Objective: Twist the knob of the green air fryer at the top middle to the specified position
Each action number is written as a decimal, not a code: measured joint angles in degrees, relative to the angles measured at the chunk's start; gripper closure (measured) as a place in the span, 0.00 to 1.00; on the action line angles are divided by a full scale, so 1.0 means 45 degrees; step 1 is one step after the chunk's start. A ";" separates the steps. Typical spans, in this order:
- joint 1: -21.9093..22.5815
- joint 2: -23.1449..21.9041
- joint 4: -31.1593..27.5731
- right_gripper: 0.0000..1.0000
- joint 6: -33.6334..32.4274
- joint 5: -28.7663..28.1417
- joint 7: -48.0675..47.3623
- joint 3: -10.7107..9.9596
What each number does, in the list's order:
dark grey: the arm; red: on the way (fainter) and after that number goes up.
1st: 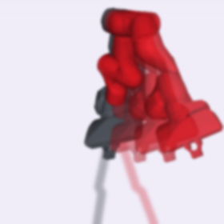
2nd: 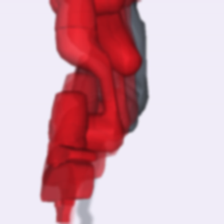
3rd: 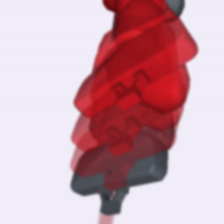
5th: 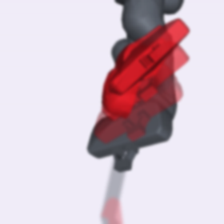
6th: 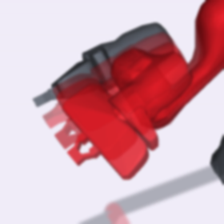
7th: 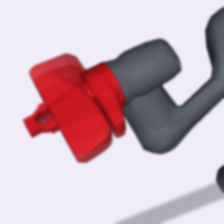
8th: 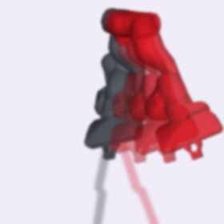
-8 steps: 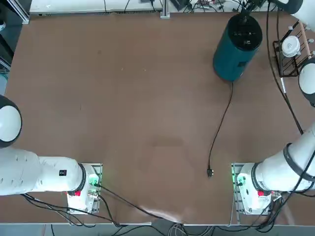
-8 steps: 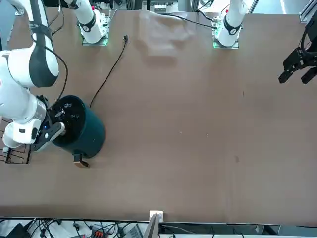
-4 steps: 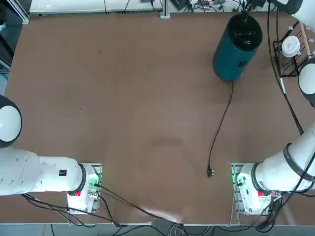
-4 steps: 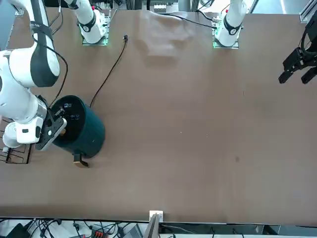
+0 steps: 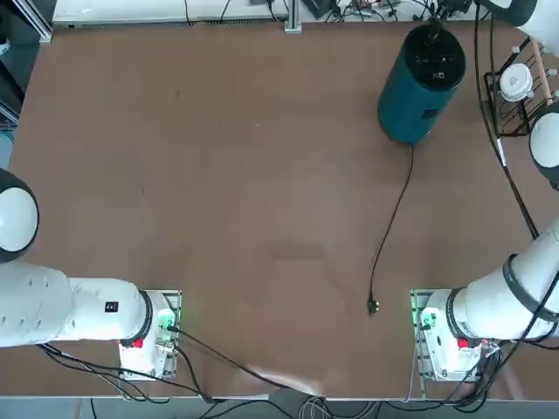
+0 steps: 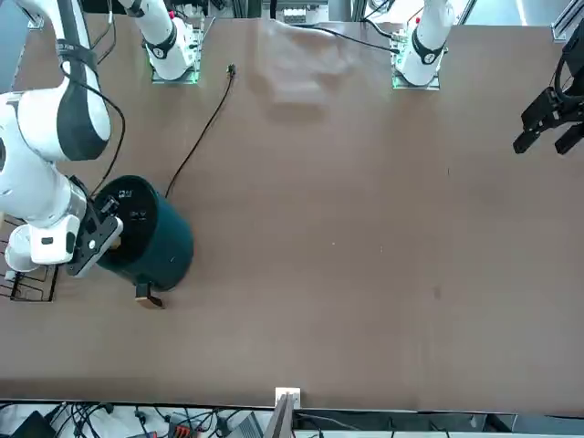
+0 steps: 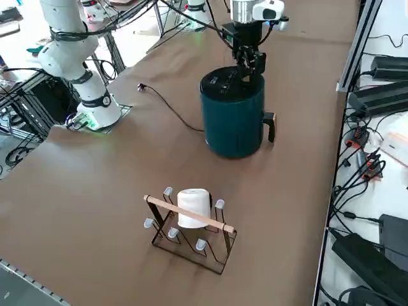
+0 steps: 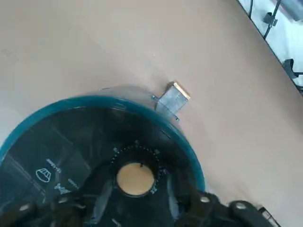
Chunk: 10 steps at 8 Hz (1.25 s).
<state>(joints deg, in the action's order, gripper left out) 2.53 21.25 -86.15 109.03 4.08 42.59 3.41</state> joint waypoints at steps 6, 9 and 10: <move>0.0079 -0.0709 0.0263 0.00 -0.0439 0.0001 -0.2898 0.0040; 0.0109 -0.1927 0.0354 0.00 -0.1359 0.0006 -0.7972 0.0057; 0.0108 -0.2308 0.0352 0.00 -0.1807 0.0006 -0.9232 0.0057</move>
<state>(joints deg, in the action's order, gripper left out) 3.02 10.87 -84.57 100.90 4.10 1.04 3.66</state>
